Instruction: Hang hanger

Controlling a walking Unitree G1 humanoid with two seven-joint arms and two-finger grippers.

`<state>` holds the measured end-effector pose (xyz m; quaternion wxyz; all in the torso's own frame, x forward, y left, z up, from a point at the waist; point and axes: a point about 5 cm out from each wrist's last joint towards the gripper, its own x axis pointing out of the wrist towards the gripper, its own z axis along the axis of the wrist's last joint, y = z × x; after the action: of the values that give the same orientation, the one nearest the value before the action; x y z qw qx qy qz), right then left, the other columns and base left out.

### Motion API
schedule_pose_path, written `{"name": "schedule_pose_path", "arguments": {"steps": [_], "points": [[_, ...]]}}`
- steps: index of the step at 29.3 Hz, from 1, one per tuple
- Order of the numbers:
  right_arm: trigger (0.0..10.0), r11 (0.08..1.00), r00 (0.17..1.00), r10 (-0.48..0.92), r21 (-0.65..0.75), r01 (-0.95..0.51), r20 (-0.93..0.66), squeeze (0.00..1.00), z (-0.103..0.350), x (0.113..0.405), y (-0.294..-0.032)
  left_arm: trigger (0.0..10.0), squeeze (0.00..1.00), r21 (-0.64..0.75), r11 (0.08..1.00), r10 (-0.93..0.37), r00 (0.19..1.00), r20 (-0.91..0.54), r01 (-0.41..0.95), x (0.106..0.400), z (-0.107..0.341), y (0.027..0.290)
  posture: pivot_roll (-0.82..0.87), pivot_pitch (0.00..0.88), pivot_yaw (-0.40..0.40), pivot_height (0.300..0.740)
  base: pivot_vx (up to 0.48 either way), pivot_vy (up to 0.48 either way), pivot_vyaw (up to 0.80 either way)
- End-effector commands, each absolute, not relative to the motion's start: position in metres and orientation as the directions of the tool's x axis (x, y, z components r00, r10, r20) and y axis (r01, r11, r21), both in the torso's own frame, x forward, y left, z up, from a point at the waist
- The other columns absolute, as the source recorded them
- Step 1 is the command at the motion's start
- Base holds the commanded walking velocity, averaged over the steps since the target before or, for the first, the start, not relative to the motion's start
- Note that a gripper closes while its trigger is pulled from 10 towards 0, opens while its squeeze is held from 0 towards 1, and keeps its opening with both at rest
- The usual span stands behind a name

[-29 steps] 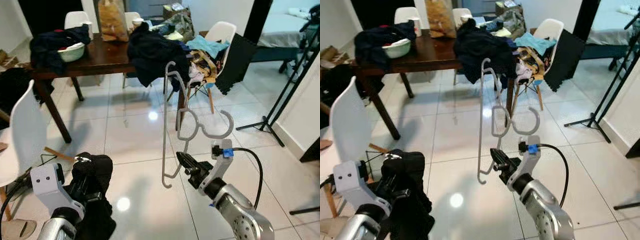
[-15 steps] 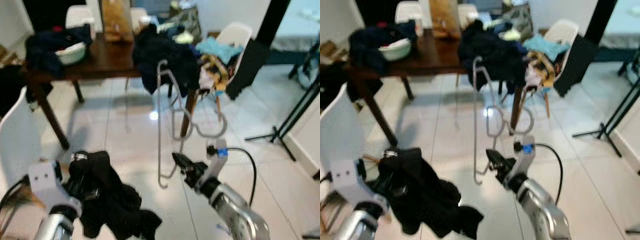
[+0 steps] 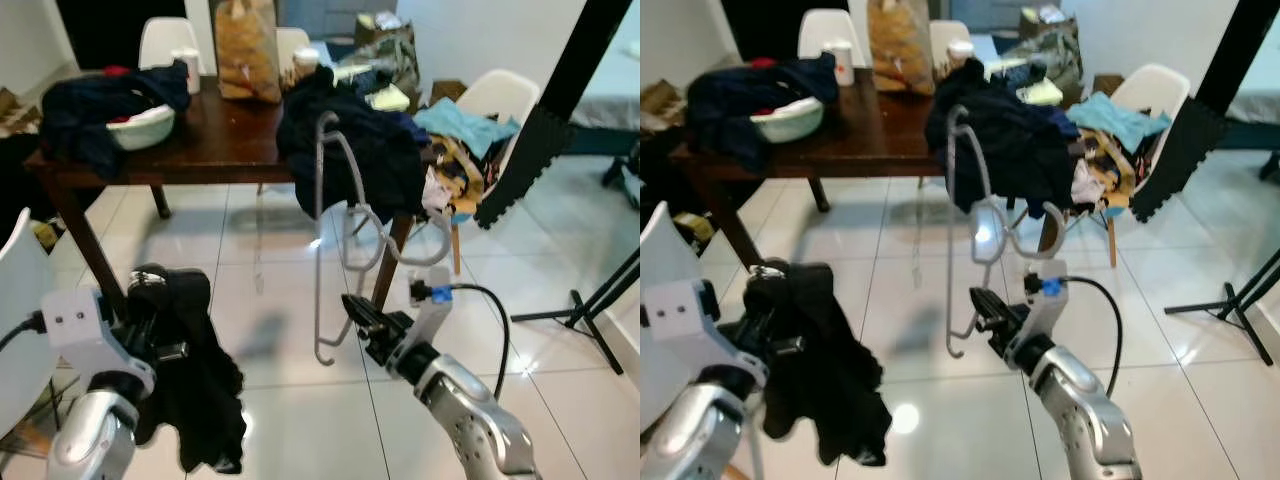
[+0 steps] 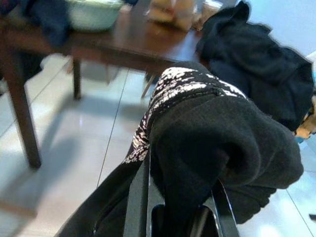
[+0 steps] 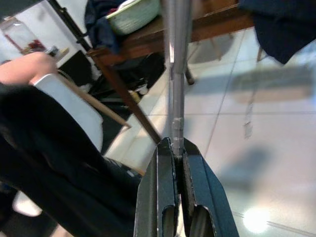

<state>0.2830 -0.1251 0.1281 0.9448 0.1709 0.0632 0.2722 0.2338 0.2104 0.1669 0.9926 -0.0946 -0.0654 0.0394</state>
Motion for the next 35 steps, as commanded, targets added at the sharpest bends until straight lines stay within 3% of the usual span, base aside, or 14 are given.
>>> {"name": "schedule_pose_path", "arguments": {"steps": [1,5,12,31,35], "points": [[10.0,0.802,0.845,0.534,0.329,-0.498,-0.021,0.0,0.129,0.287,-0.126,10.0,0.0,-0.168,0.984,0.099,0.975,0.2,-0.065,0.237,0.188,0.218,0.01,0.055,0.007,0.74,0.48,0.0,-0.8],[10.0,0.796,0.842,0.54,0.33,-0.507,-0.011,0.0,0.13,0.289,-0.125,10.0,0.0,-0.142,0.988,0.101,0.959,0.266,-0.065,0.24,0.208,0.223,0.01,0.057,0.008,0.74,0.48,0.0,-0.8],[10.0,0.791,0.839,0.545,0.336,-0.512,-0.003,0.0,0.128,0.289,-0.123,10.0,0.0,-0.099,0.991,0.125,0.92,0.371,-0.095,0.241,0.243,0.235,0.02,0.055,0.005,0.74,0.48,0.0,0.0],[10.0,0.781,0.844,0.536,0.385,-0.493,-0.007,0.0,0.121,0.291,-0.124,10.0,0.0,0.023,0.984,0.142,0.861,0.489,-0.175,0.258,0.296,0.263,0.01,0.041,0.018,0.74,0.48,0.0,0.0],[10.0,0.786,0.843,0.538,0.373,-0.493,-0.019,0.0,0.12,0.29,-0.123,10.0,0.0,0.06,0.983,0.112,0.818,0.564,-0.176,0.264,0.329,0.271,0.0,0.042,0.021,0.74,0.48,0.0,0.0]]}}
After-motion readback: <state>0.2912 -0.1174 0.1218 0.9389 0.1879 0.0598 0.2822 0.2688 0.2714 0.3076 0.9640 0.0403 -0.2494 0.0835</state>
